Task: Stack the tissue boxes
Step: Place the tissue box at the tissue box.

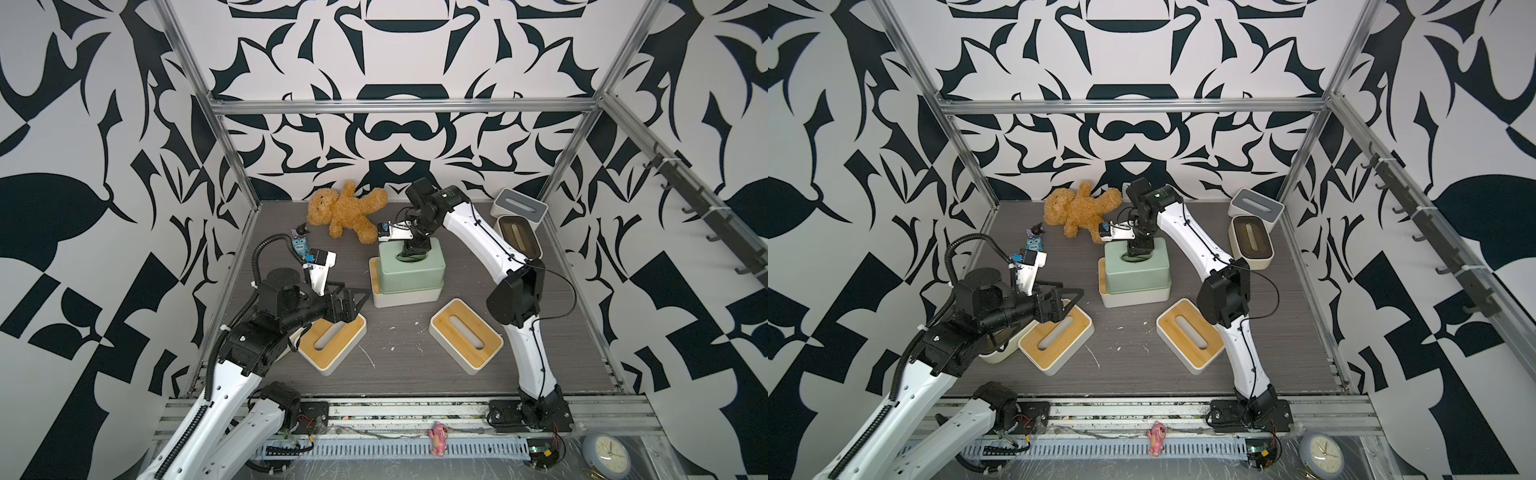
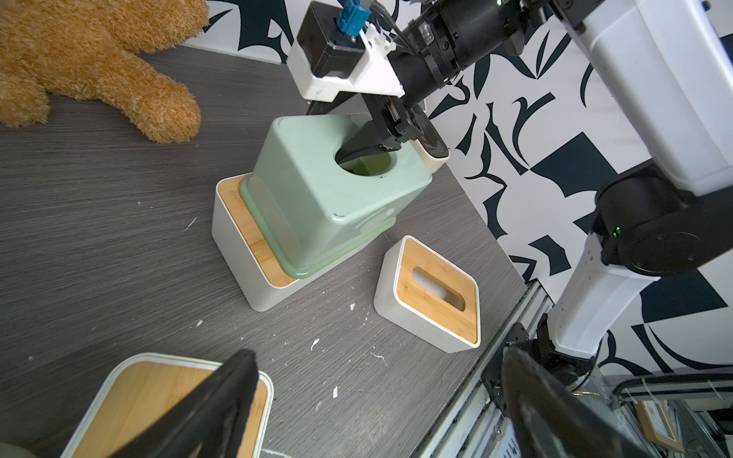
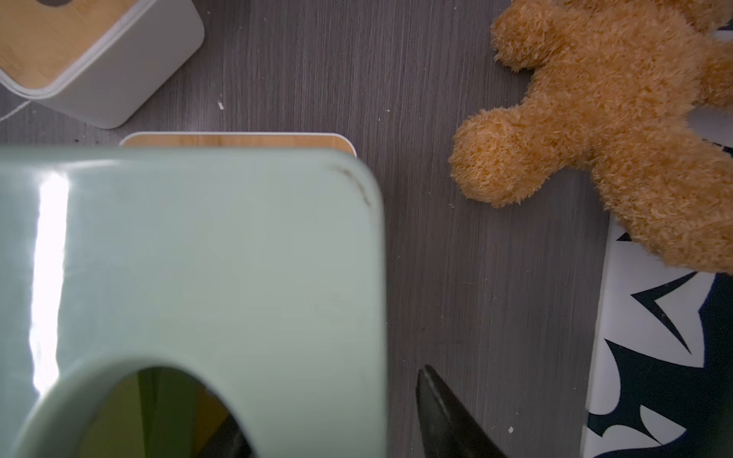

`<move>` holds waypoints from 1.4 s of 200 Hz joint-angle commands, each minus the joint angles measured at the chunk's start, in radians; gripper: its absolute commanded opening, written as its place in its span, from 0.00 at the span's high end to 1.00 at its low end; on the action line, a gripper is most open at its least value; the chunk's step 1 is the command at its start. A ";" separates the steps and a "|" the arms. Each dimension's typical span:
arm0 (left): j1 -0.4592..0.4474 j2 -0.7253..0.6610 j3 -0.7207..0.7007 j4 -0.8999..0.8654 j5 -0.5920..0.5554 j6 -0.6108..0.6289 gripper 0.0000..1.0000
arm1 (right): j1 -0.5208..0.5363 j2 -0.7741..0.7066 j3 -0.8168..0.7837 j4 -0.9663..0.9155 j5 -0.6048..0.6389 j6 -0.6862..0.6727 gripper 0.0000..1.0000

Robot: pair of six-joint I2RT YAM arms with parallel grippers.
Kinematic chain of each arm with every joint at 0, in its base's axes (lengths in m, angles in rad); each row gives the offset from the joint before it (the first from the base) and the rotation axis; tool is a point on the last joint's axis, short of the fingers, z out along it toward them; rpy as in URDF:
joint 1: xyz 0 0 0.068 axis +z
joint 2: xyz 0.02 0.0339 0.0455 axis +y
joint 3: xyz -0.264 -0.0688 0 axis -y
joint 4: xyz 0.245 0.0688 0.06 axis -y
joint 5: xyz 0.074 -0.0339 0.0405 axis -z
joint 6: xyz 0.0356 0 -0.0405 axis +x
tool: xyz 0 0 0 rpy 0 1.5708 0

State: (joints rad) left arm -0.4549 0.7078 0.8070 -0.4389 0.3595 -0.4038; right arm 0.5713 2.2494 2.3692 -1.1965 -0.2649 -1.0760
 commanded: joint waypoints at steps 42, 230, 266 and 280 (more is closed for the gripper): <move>0.001 0.013 -0.001 0.015 0.001 -0.003 0.01 | 0.006 -0.056 0.070 -0.037 -0.046 0.000 0.39; 0.000 0.241 0.138 0.014 -0.071 -0.213 0.01 | 0.009 -0.676 -0.555 0.671 0.211 0.928 0.01; 0.001 0.321 0.179 0.019 -0.046 -0.274 0.01 | -0.024 -0.735 -0.707 0.645 0.281 1.158 0.01; 0.001 0.345 0.184 0.039 -0.036 -0.299 0.01 | -0.053 -0.795 -0.818 0.679 0.278 1.255 0.01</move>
State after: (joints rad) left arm -0.4545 1.0195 0.9569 -0.4248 0.3000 -0.6323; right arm 0.5552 1.5234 1.7023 -0.5823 -0.0525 -0.0921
